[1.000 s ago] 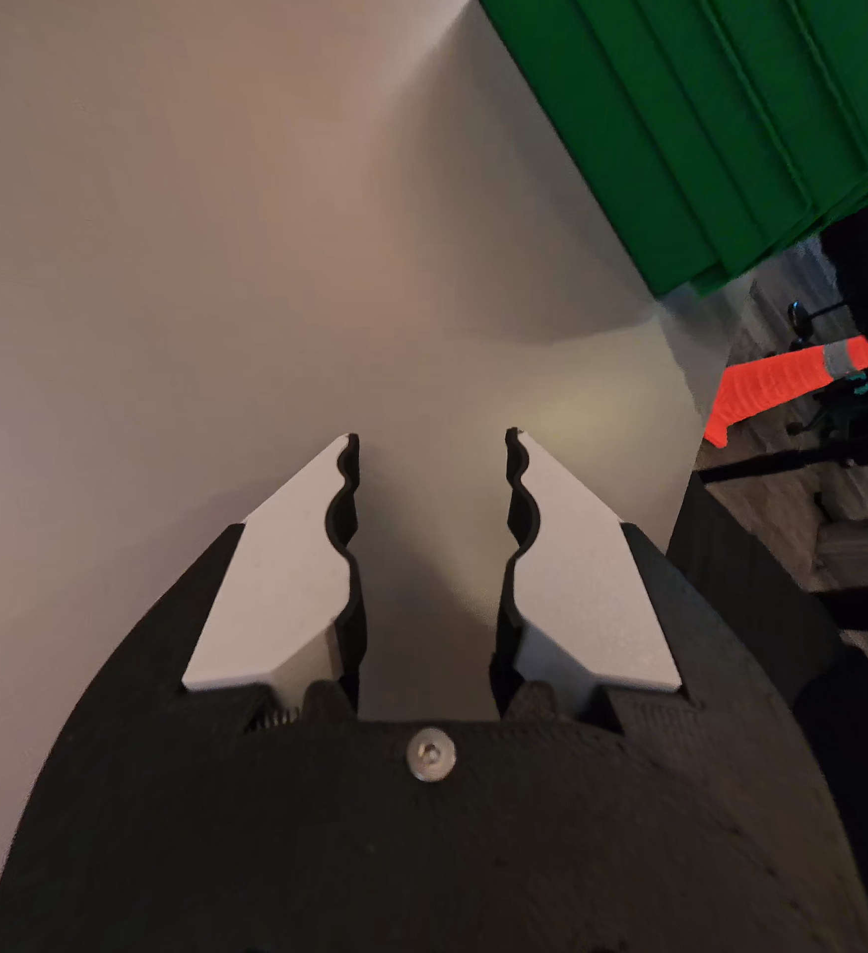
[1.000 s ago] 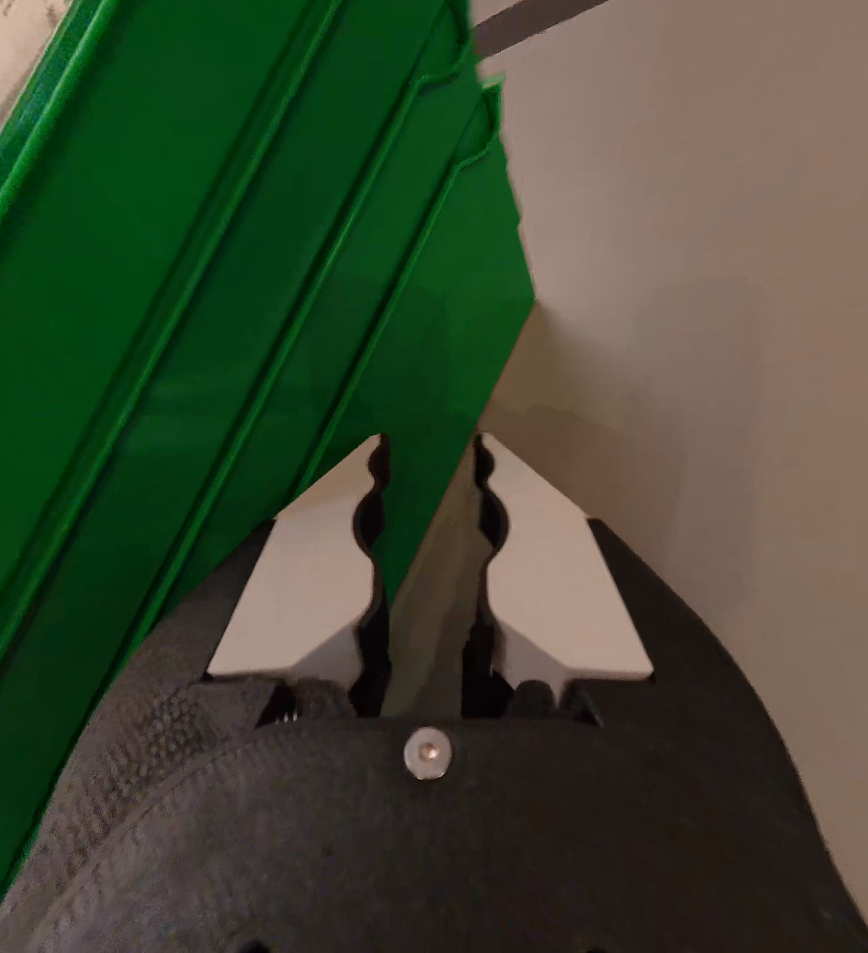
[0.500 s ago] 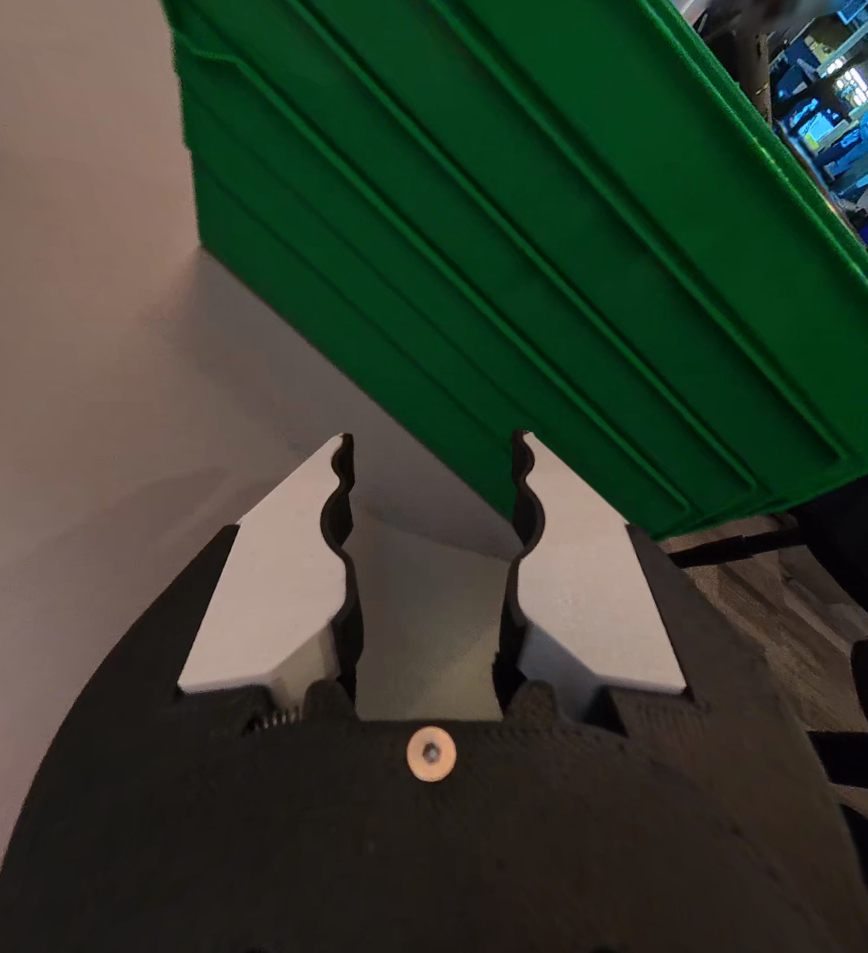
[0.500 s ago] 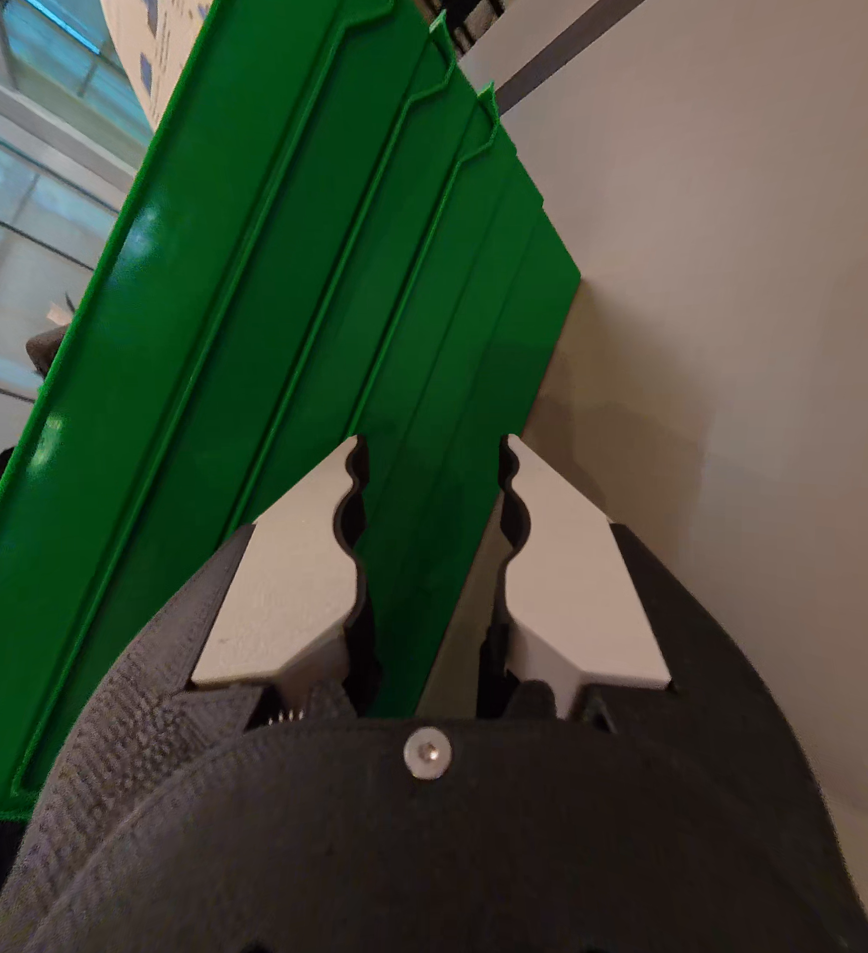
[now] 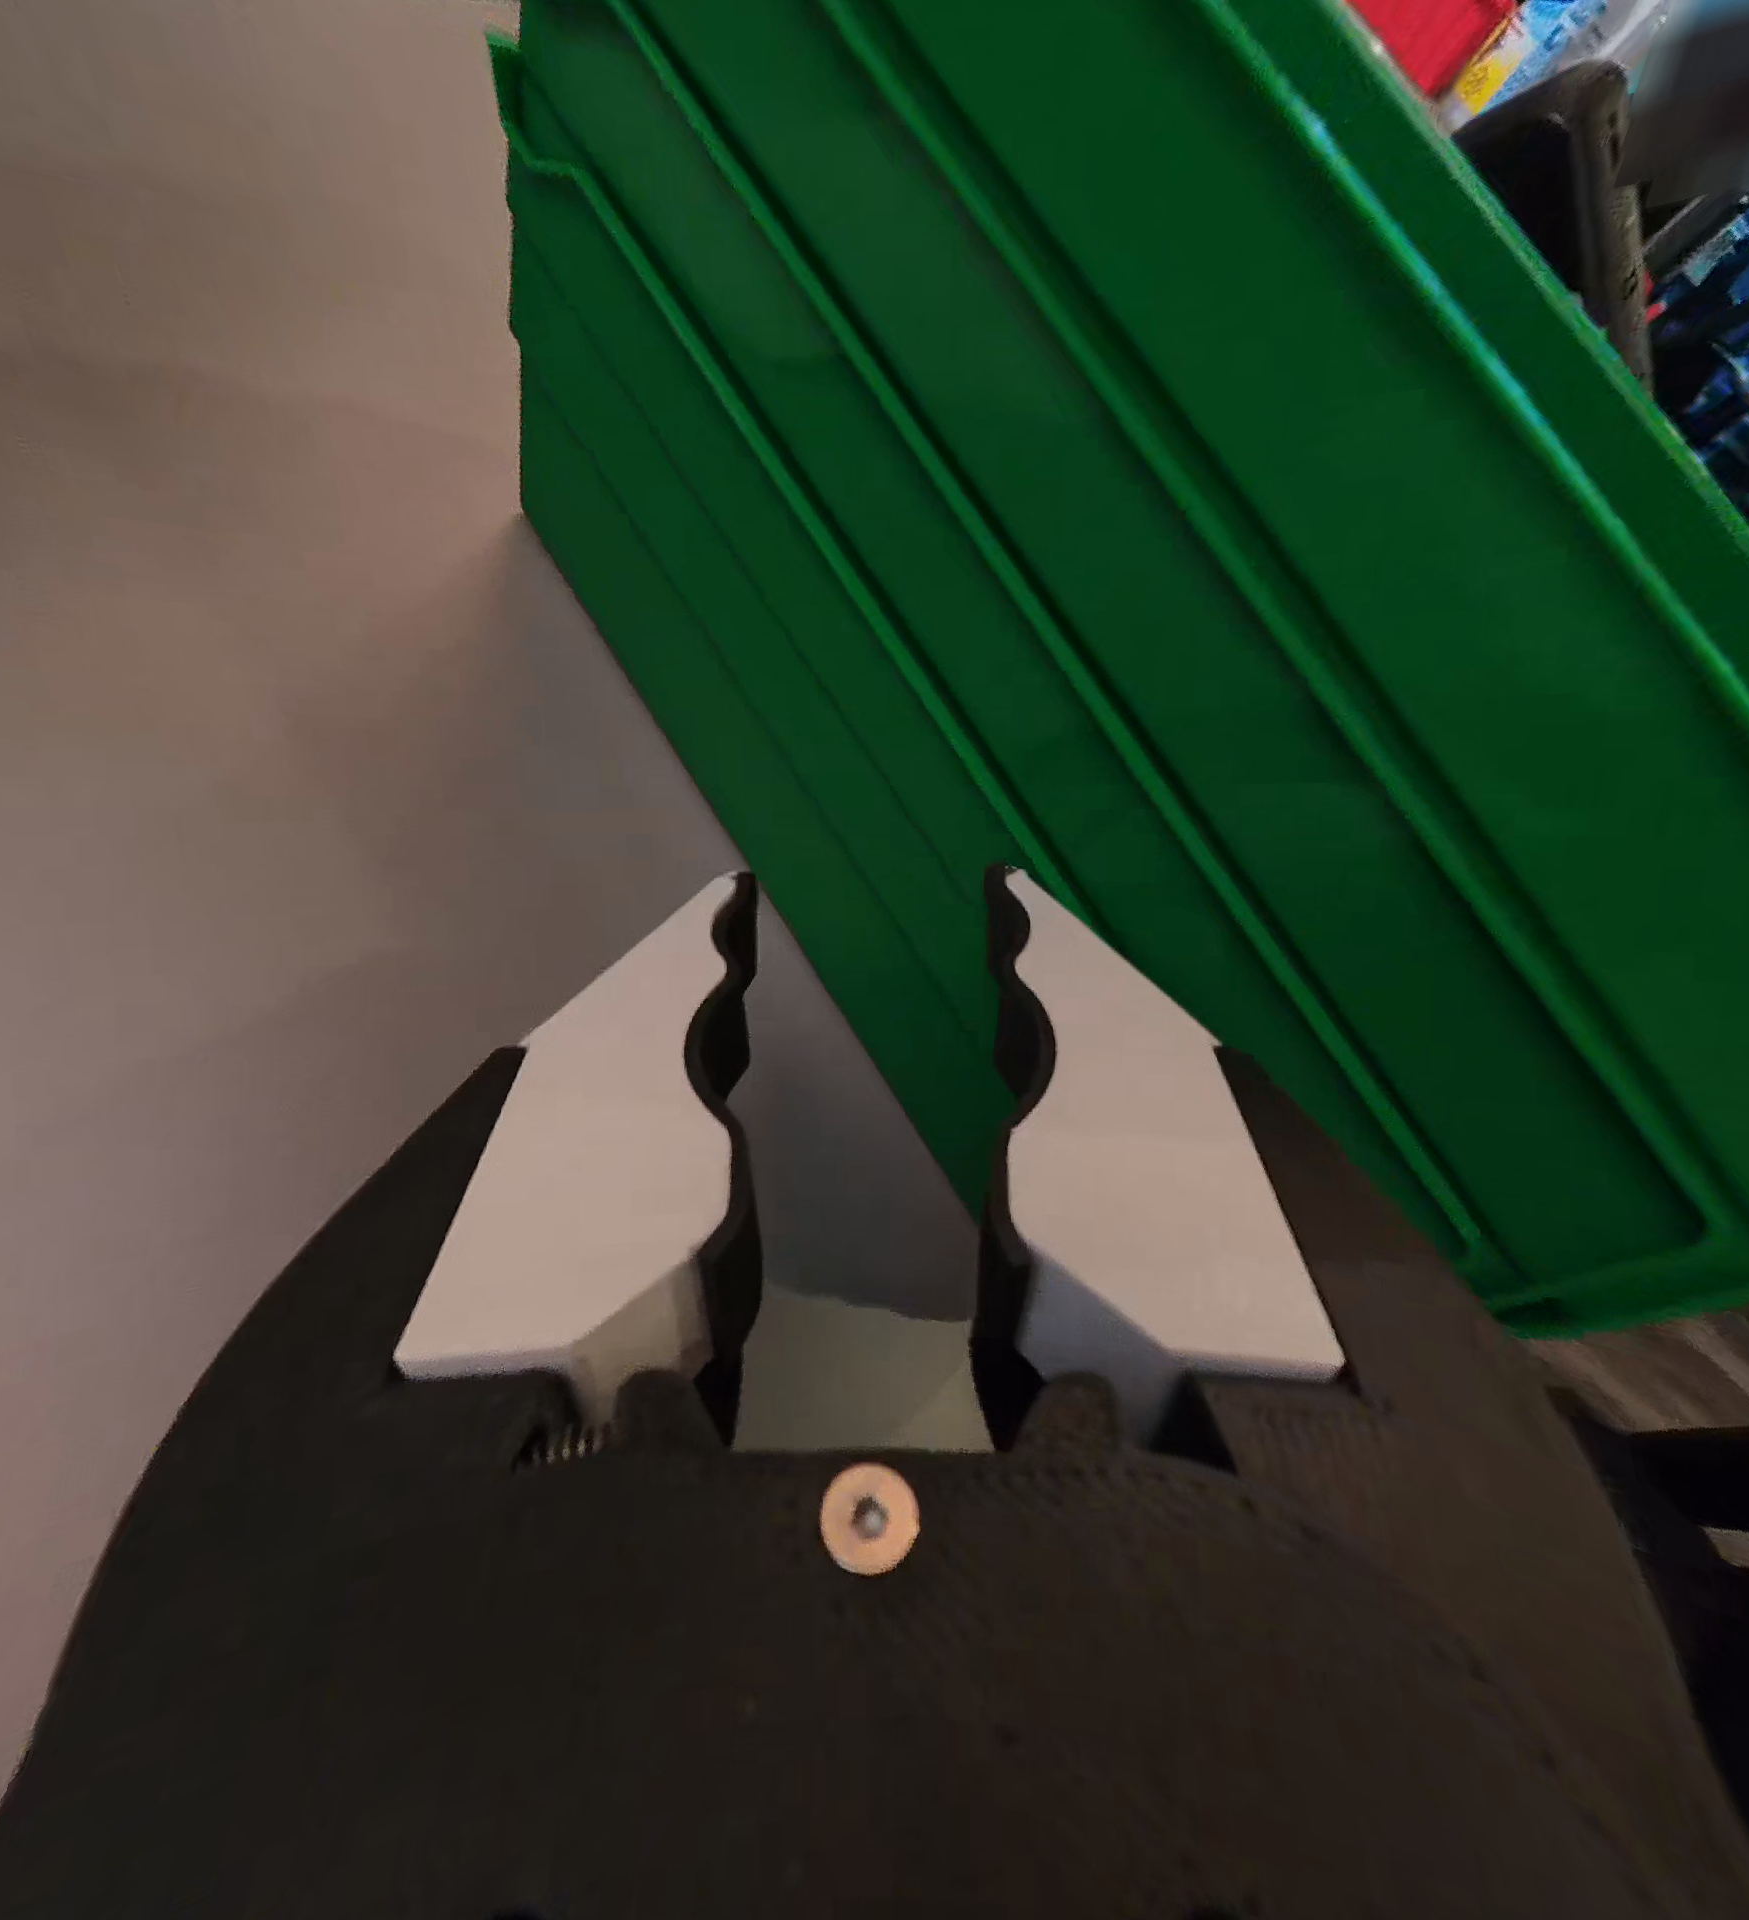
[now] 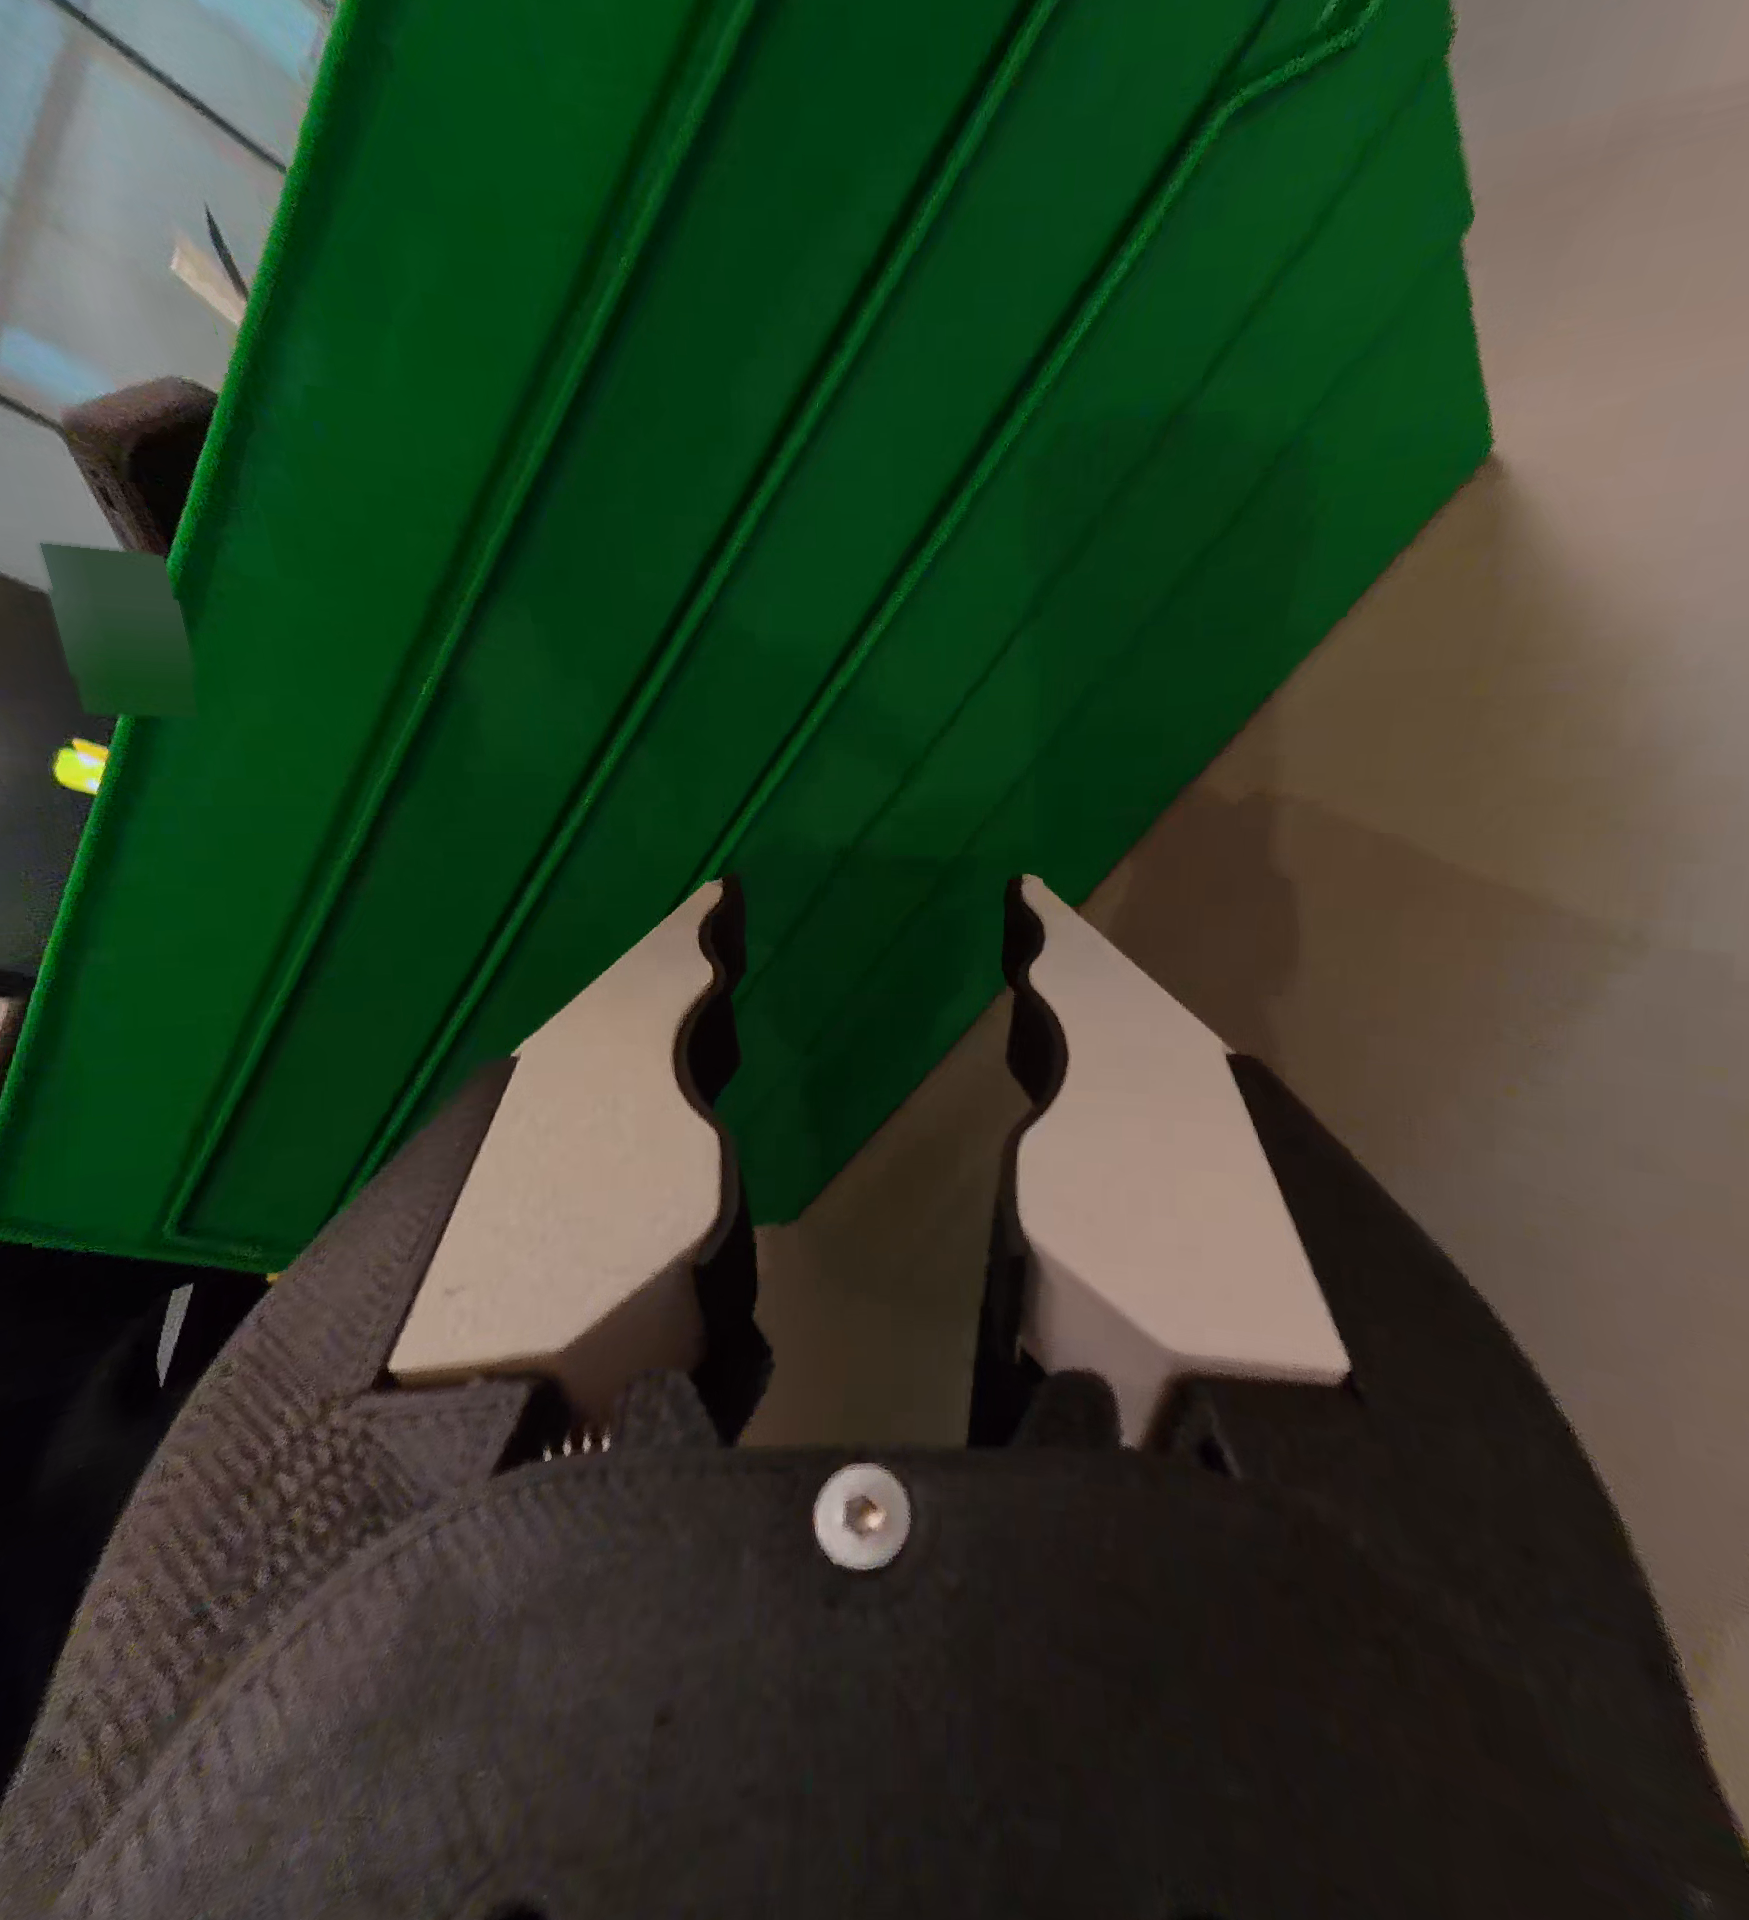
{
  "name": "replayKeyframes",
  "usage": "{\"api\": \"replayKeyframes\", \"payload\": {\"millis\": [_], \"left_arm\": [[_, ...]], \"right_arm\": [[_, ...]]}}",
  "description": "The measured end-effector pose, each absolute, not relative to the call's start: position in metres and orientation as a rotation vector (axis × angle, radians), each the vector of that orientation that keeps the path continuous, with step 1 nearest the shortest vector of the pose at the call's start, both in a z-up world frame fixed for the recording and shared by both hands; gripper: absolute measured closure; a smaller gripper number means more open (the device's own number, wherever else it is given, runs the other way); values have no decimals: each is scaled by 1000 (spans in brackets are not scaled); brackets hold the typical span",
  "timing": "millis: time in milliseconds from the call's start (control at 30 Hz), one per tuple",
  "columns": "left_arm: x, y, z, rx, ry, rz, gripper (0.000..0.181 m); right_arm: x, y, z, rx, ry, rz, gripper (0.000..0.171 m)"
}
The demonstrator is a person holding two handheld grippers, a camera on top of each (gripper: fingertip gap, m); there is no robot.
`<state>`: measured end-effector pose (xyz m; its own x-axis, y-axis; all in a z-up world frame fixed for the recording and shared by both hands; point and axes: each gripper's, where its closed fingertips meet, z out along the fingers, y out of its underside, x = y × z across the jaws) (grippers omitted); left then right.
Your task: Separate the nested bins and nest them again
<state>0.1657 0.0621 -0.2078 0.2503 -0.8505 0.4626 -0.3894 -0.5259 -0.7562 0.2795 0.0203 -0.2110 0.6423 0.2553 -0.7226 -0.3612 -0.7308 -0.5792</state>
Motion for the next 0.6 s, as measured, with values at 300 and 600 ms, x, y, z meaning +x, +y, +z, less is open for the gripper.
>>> {"api": "replayKeyframes", "payload": {"millis": [300,600], "left_arm": [[85,84,-206,-2058,1050,-1133,145],[11,105,-207,-2119,889,-1075,149]], "right_arm": [[197,40,-215,-2217,-51,1158,115],[126,73,-215,-2229,-110,1213,116]]}}
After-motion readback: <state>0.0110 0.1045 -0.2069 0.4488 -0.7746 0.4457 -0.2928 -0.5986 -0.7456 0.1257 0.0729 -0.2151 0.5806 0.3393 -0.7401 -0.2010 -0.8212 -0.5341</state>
